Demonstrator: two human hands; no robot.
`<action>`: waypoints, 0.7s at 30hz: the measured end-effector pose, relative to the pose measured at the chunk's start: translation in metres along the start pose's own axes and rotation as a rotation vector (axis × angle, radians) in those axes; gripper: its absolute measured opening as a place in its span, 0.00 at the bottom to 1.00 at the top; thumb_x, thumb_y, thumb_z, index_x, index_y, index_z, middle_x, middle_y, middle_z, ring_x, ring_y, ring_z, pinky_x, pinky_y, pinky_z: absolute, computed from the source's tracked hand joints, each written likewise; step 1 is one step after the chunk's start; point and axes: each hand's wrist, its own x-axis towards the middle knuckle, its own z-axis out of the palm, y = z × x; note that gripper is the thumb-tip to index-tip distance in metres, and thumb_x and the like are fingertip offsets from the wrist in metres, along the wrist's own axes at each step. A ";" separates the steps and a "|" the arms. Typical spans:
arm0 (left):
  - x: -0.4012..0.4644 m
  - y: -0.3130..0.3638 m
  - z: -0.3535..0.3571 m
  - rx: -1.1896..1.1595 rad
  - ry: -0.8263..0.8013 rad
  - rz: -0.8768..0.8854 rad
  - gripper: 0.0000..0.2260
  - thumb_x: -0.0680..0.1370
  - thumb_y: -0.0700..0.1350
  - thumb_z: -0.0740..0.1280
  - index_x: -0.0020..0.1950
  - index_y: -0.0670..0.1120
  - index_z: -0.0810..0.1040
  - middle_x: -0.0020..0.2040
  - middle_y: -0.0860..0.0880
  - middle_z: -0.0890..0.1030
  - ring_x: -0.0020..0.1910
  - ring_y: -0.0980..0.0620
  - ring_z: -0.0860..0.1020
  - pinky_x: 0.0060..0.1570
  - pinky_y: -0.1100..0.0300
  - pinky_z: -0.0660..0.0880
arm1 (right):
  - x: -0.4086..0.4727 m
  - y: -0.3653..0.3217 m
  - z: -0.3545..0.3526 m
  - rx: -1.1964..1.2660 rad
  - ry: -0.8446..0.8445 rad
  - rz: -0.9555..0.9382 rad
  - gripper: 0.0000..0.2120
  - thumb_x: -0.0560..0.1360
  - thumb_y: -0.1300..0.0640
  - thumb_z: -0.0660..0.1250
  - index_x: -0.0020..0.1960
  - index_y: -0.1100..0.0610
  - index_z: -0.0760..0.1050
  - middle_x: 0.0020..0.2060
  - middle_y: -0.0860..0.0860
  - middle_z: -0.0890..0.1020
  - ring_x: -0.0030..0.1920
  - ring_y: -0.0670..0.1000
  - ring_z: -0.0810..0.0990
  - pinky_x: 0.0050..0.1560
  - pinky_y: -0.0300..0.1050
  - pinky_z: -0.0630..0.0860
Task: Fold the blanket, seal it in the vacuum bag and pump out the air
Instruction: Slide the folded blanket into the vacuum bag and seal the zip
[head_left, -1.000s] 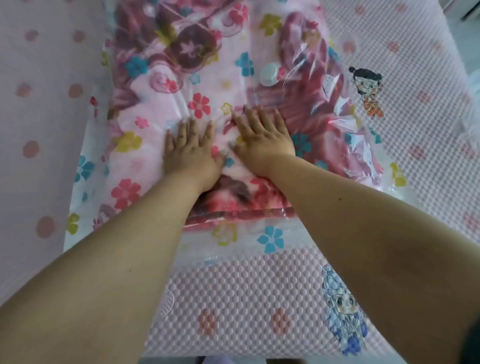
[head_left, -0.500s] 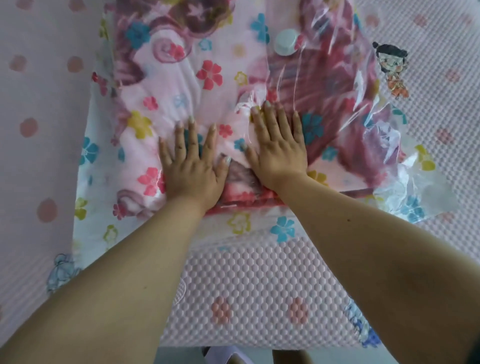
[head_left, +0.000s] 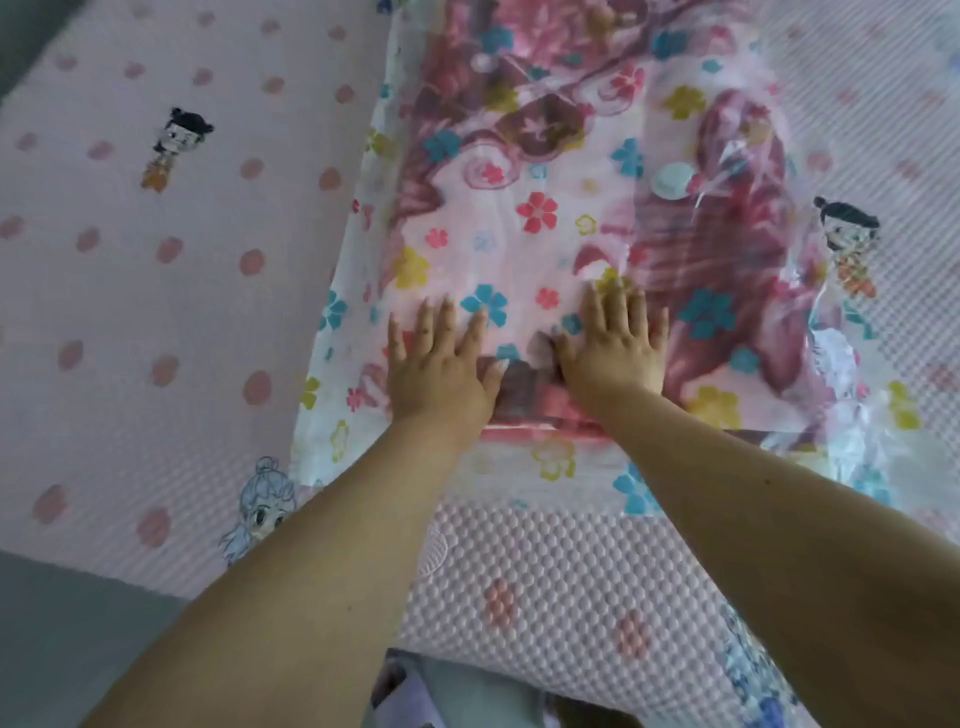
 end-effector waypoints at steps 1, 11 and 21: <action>-0.012 -0.014 0.000 -0.017 0.006 -0.029 0.28 0.79 0.63 0.41 0.78 0.57 0.44 0.80 0.47 0.46 0.78 0.46 0.43 0.70 0.42 0.32 | -0.009 -0.015 -0.002 0.042 -0.003 -0.026 0.33 0.76 0.37 0.43 0.78 0.48 0.43 0.78 0.53 0.47 0.77 0.55 0.42 0.74 0.58 0.37; -0.084 -0.158 0.053 -0.666 0.134 -0.549 0.19 0.78 0.48 0.63 0.64 0.37 0.72 0.58 0.36 0.77 0.57 0.37 0.75 0.55 0.48 0.72 | -0.100 -0.163 0.066 -0.078 -0.072 -0.411 0.31 0.75 0.35 0.34 0.77 0.42 0.42 0.74 0.49 0.32 0.72 0.53 0.25 0.70 0.60 0.28; -0.079 -0.185 0.085 -1.225 -0.365 -0.445 0.18 0.76 0.60 0.64 0.42 0.45 0.79 0.29 0.53 0.82 0.28 0.56 0.79 0.27 0.64 0.74 | -0.164 -0.224 0.051 0.499 0.296 -0.150 0.17 0.77 0.49 0.62 0.62 0.55 0.77 0.68 0.57 0.72 0.71 0.58 0.65 0.71 0.50 0.58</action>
